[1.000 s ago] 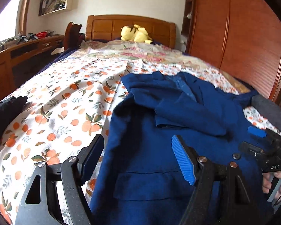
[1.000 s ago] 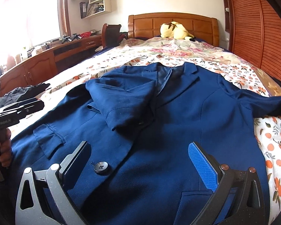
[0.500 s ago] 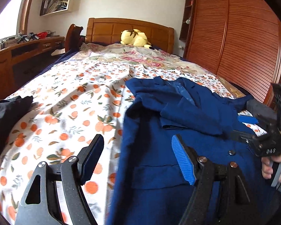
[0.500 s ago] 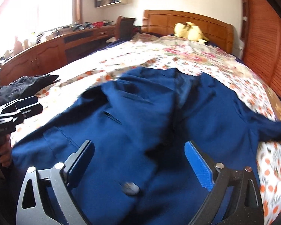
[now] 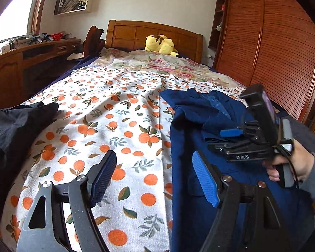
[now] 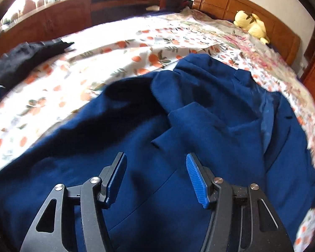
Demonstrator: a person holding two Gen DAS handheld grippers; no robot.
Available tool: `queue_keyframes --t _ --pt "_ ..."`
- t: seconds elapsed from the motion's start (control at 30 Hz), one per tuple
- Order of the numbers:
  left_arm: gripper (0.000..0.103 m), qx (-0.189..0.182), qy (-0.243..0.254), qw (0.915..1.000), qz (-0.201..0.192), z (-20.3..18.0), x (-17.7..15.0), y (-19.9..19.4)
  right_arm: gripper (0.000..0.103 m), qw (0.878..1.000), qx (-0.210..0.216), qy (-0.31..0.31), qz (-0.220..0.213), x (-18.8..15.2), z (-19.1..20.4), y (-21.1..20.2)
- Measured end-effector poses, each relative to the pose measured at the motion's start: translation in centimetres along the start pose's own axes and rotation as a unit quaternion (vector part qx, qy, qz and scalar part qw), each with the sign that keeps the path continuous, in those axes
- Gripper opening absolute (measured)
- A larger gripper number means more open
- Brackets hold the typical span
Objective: Fold large clothes
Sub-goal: 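Close the right gripper on the cuff of the other jacket sleeve, then carry the sleeve with the right gripper across the jacket front and open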
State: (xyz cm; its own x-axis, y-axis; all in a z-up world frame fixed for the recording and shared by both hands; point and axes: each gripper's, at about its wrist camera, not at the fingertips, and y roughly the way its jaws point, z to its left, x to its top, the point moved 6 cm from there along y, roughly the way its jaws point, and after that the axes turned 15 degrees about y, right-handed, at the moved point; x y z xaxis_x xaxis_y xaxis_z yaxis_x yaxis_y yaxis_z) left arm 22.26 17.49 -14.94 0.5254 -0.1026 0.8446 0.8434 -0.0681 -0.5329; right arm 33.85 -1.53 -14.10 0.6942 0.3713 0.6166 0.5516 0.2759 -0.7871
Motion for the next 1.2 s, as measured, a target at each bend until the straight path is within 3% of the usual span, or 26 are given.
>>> queue_keyframes --t 0.1,0.17,0.23,0.33,0.47,0.63,0.77,1.2 --pt "0.076 -0.002 0.000 1.0000 0.005 0.3 -0.4 0.0 0.061 0.999 -0.044 -0.021 0.010 0.7 -0.3 1.6" --pt "0.076 -0.007 0.003 0.9999 0.008 0.1 -0.5 0.0 0.056 0.998 -0.047 -0.028 0.022 0.8 -0.3 2.6" --pt "0.076 -0.015 0.009 0.9998 0.006 -0.5 -0.4 -0.2 0.021 0.997 -0.059 -0.037 0.022 0.9 -0.2 2.6" --pt "0.076 -0.018 0.018 0.9997 -0.001 -1.4 0.1 -0.6 0.008 0.996 -0.074 -0.053 0.017 0.7 -0.4 2.3" --pt "0.076 -0.027 0.028 0.9992 -0.008 -2.7 0.9 -1.1 0.008 0.998 -0.047 -0.033 -0.032 1.3 -1.0 -0.7" --pt "0.076 -0.037 0.043 0.9982 -0.017 -4.6 1.7 -1.5 0.008 0.994 -0.004 -0.005 -0.107 0.9 -2.3 -8.4" --pt "0.076 -0.044 0.047 0.9978 -0.018 -5.9 2.1 -1.4 0.007 0.988 -0.003 0.014 -0.152 -0.1 -4.3 -14.0" --pt "0.076 -0.075 0.067 0.9945 -0.026 -11.6 4.3 0.5 0.007 0.973 -0.018 0.104 -0.206 -5.5 -9.8 -24.7"
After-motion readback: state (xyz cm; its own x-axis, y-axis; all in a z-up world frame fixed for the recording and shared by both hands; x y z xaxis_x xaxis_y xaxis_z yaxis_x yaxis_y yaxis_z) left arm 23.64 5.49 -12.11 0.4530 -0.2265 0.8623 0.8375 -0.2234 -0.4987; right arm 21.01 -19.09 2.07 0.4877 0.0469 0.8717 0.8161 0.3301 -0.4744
